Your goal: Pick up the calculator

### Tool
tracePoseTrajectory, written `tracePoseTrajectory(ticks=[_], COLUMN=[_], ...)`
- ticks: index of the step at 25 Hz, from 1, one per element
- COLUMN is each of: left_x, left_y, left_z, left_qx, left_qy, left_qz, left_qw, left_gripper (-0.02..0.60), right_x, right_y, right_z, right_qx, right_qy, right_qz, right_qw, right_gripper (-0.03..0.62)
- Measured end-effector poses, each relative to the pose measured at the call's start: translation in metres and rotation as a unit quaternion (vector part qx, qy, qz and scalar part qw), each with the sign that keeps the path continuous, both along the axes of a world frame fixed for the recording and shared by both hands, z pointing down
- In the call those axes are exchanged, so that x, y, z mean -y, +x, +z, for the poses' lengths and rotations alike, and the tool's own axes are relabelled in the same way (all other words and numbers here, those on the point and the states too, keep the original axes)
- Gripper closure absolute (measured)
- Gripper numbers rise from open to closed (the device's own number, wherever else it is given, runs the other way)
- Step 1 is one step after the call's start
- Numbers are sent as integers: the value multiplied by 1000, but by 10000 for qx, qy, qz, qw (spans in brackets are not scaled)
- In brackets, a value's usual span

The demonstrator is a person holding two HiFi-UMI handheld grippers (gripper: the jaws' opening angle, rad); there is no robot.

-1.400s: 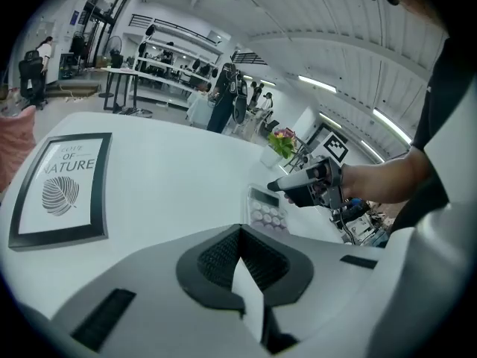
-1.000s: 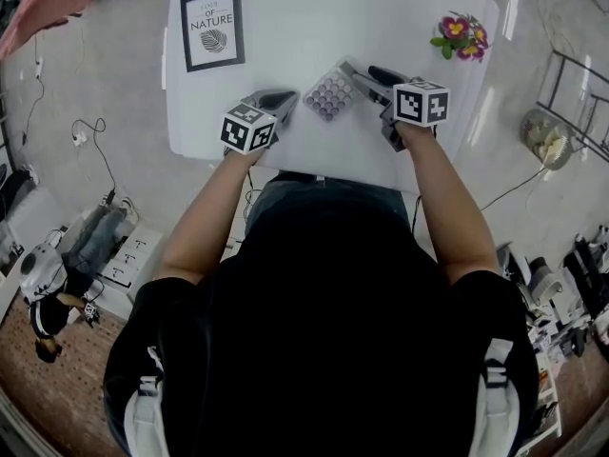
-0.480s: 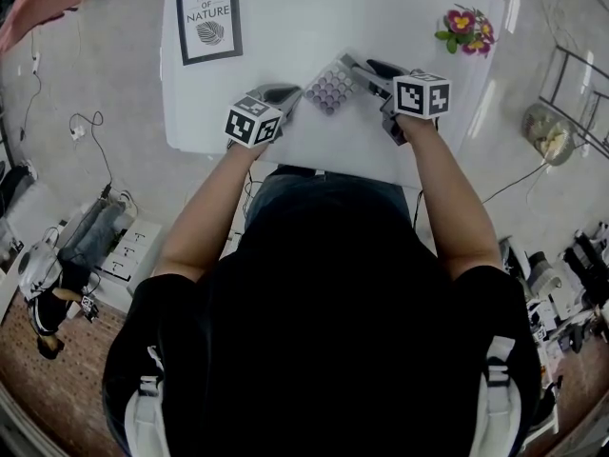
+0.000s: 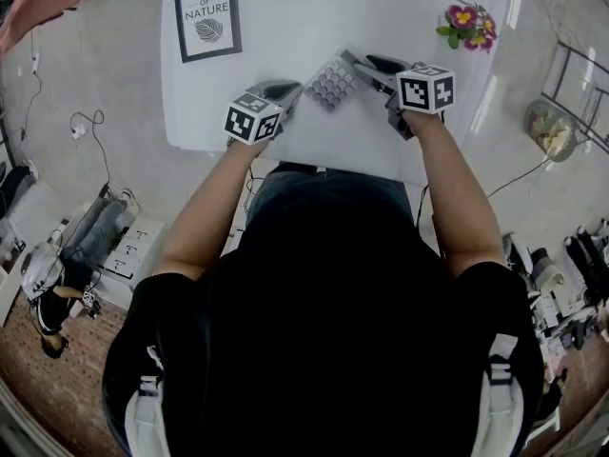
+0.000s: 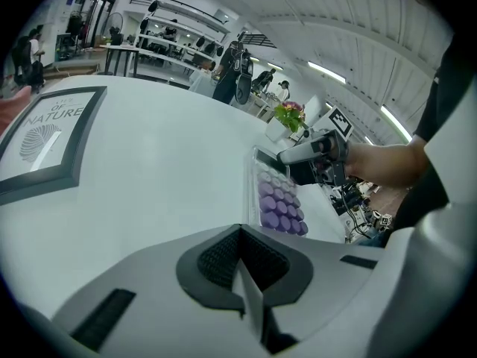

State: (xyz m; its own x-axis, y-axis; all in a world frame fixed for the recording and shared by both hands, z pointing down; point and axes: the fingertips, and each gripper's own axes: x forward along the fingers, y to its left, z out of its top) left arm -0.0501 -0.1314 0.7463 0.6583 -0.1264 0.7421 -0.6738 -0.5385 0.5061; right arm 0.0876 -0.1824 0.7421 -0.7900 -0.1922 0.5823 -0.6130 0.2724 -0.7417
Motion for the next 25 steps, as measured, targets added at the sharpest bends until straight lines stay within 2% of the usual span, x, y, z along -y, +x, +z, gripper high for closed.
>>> tracePoseTrajectory(ticks=[6,11,15,18,25], left_x=[0,0,0,-8,-43], left_y=[0,5,7,-5,-15], left_z=[-1,0,-1,-1,1], left_qx=[7,46,56,119,140], left_qy=[22,103,122,79,-87], left_qz=[-3,94,92,48,286], left_qw=[10000,9999,9999,9999,9995], left_gripper=[565,565,565,565,565], right_x=[-3,-14,-21,-23,-20], right_y=[-8,-24,-32,-32,-29], right_z=[0,0,2,2,2], right_qx=[-135,264,214,224,157], right_qy=[-54,-557,-482,-465,-423], right_qz=[-153,-257,-414,-421,-374], right_qw=[9998,9978,9977,9978,9983], right_gripper=[399,408,413,416,424])
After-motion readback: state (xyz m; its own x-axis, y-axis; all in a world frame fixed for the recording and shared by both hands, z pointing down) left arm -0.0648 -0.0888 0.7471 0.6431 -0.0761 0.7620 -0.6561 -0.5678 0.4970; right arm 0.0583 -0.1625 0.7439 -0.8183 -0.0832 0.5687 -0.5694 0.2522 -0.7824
